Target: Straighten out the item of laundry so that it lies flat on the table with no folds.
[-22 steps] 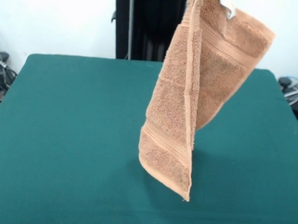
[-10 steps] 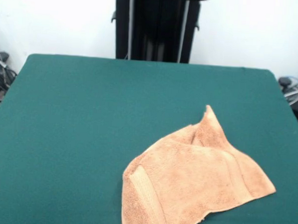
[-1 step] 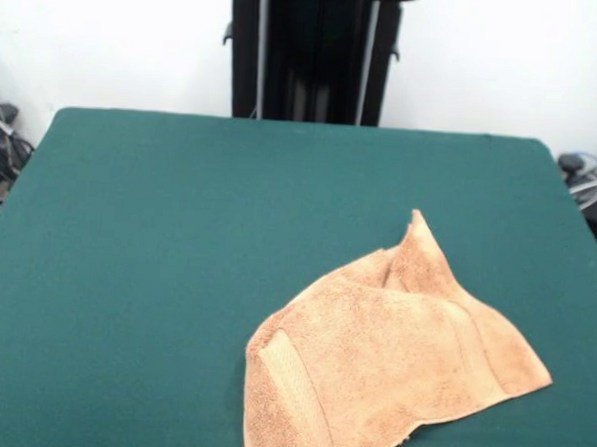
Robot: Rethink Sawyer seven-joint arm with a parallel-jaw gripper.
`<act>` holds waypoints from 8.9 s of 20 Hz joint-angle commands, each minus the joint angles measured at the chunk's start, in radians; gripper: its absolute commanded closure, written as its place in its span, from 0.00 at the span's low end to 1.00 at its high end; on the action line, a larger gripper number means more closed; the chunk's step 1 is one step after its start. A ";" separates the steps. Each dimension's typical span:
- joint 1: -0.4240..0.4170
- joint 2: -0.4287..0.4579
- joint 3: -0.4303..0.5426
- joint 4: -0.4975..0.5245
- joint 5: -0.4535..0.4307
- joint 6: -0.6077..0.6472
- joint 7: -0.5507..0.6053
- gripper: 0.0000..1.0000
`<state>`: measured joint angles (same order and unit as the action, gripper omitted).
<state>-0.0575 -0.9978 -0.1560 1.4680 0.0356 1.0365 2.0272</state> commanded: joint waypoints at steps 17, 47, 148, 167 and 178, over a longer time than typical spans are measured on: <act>-0.032 0.088 0.125 0.101 0.014 -0.076 -0.024 0.00; -0.075 0.254 0.188 0.061 -0.045 -0.223 -0.009 0.00; -0.162 0.516 0.441 -0.192 -0.165 -0.098 -0.088 0.00; -0.056 0.576 0.355 -0.373 -0.290 0.034 0.009 0.00; -0.155 0.550 0.428 -0.236 -0.233 -0.119 -0.057 0.00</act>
<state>-0.1463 -0.4147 0.2076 1.0591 -0.2195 0.9965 2.0272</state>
